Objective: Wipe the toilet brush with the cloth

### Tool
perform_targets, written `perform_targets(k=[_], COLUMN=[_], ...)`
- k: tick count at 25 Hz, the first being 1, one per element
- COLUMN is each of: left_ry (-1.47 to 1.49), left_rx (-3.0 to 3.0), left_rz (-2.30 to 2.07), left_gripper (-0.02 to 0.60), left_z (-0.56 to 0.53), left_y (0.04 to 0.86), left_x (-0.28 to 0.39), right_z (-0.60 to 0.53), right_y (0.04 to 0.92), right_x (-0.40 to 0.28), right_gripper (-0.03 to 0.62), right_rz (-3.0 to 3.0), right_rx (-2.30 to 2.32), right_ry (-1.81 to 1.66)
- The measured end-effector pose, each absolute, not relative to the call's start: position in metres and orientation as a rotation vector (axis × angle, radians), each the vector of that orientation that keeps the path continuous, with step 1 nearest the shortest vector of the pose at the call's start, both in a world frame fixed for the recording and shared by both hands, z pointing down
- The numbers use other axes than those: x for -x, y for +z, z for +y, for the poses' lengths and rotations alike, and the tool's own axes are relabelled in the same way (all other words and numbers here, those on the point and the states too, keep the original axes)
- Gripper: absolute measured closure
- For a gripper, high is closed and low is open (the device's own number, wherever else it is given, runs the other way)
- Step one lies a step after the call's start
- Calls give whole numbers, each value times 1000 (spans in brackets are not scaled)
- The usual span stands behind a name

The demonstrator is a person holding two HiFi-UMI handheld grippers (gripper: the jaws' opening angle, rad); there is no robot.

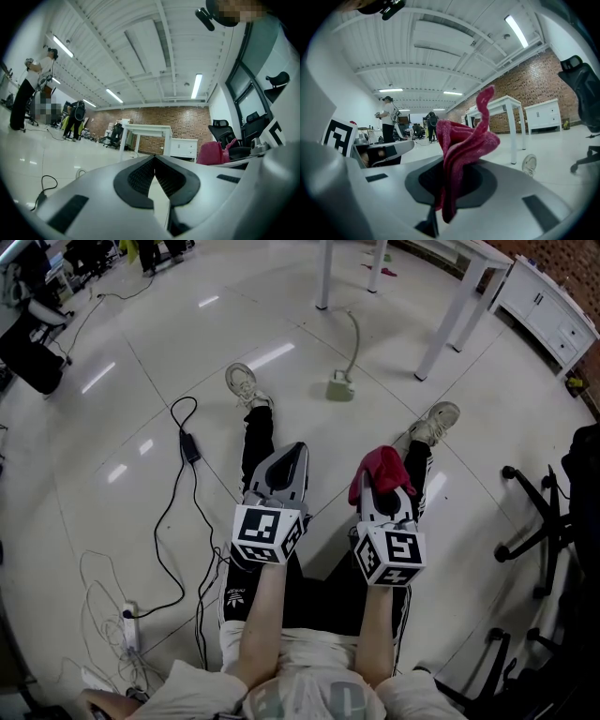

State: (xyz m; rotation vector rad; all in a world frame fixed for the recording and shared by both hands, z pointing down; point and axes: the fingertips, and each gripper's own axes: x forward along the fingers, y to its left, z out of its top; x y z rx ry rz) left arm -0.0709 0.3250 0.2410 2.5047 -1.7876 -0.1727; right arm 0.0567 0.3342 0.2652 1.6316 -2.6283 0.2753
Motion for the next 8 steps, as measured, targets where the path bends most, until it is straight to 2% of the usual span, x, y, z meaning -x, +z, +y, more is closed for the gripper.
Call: perform_targets(k=[8], left_ry=[-180], left_rx=[-2490], left_rz=[-1783], left_gripper=[577], left_z=[330], left_y=[246], left_x=[76], right_z=[337], right_y=[265], right_x=[-52], right_gripper=[562], right_rz=[-2640], right_rx=[-1620], right_ry=[268])
